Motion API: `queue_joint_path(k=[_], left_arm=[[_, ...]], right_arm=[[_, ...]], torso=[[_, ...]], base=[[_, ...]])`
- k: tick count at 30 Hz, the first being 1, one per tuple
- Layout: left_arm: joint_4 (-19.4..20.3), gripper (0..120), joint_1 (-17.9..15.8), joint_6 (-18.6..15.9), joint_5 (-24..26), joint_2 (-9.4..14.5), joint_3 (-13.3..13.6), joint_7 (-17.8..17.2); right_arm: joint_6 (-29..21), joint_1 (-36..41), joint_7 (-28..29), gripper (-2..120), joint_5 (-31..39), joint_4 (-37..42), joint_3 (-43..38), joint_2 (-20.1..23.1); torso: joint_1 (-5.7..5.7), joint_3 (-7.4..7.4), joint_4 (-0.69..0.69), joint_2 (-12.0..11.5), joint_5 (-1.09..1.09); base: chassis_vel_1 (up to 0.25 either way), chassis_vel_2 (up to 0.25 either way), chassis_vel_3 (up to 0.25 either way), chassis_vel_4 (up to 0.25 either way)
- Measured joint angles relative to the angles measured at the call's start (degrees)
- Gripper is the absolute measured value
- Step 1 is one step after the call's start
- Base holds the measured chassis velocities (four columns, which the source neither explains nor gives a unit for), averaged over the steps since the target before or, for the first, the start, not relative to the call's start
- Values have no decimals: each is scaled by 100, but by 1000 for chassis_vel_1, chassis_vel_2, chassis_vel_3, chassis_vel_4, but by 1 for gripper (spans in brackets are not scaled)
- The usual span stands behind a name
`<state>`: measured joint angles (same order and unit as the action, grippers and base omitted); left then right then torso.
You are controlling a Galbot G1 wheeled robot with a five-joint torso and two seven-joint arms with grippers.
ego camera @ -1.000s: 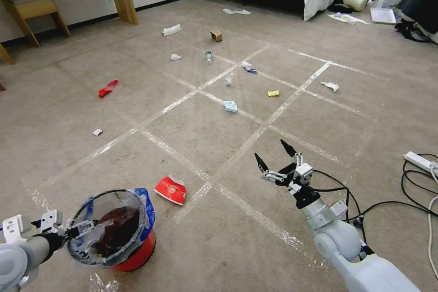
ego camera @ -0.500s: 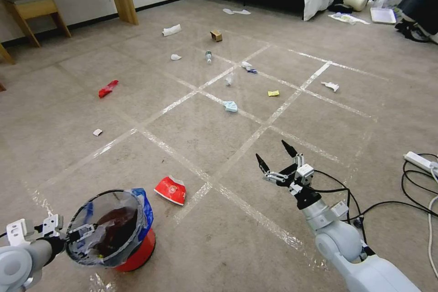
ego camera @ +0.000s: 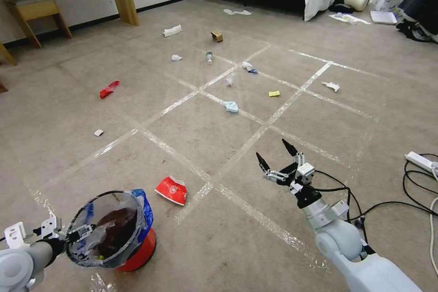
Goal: Pick up the trash bin and place the garbage on the floor into it.
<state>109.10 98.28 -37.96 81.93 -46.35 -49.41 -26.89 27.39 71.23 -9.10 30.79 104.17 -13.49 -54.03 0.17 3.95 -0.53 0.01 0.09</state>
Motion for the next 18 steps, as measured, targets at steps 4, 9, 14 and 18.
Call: queue_joint_path(k=[4, 9, 14, 18], left_arm=[[139, 42, 73, -67, 198, 25, 1, -66], [267, 25, 126, -130, 334, 41, -1, -166], [390, 8, 216, -231, 538, -6, -41, -334], [508, 0, 331, -316, 668, -50, -104, -424]], right_arm=[[3, 19, 32, 100, 0, 13, -30, 4], [-4, 20, 72, 100, -8, 59, -24, 6], [-18, 40, 113, 100, -24, 109, -16, 10], [-30, 64, 122, 100, -33, 147, -9, 22]], torso=[[0, 1, -2, 0, -4], [0, 2, -1, 0, -10], [0, 2, -1, 0, -10], [1, 3, -2, -1, -12]], base=[[0, 0, 0, 0], [0, 0, 0, 0], [0, 0, 0, 0], [0, 0, 0, 0]])
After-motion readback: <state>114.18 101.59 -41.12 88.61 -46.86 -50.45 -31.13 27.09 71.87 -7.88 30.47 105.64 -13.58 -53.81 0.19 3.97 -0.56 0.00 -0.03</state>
